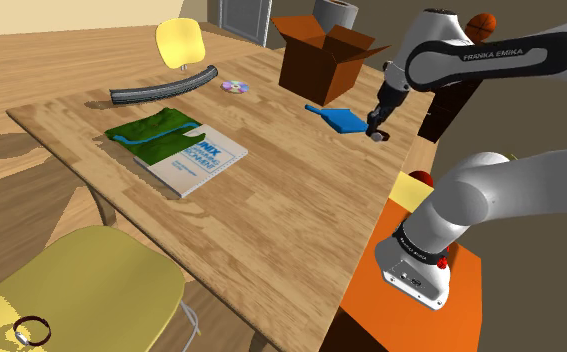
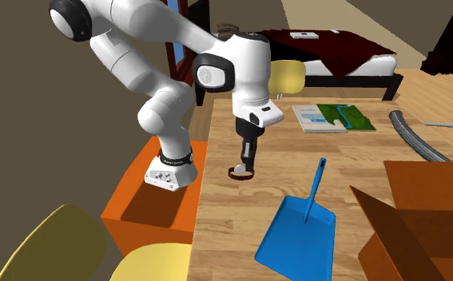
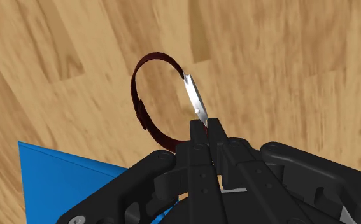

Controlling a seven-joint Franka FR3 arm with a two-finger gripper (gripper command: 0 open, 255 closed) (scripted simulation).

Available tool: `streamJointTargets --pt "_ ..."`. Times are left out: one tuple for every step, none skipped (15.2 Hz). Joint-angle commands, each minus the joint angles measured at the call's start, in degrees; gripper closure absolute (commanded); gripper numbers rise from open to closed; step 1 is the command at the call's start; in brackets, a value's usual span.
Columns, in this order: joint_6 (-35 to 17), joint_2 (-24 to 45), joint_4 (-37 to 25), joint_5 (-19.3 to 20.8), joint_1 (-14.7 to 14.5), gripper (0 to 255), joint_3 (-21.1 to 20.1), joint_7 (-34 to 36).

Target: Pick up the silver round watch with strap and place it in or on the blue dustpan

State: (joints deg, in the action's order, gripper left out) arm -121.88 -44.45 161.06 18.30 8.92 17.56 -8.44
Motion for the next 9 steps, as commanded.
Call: streamJointTargets --pt "1.73 -2.34 -1.67 -0.58 0.22 255 0.01 -0.4" --pt "2.6 -2.59 -2.29 -0.86 0.24 255 -0.26 -0.54" --pt "3.46 -2.82 -2.92 -1.13 0.24 255 -0.52 -0.66" --pt "4.3 -3.02 -3.56 -1.43 0.29 255 -0.8 -0.81" --pt "5.14 -3.21 -4.21 -1.68 0.28 255 -1.04 -0.93" --pt "5.96 -3.37 -4.87 -1.96 0.33 255 -1.31 -1.07" --pt "6.78 -3.52 -5.55 -2.21 0.34 255 -1.55 -1.19" --pt "7.59 -3.65 -6.23 -2.46 0.36 255 -1.79 -1.32" --pt "8.39 -3.76 -6.92 -2.68 0.36 255 -2.01 -1.43"
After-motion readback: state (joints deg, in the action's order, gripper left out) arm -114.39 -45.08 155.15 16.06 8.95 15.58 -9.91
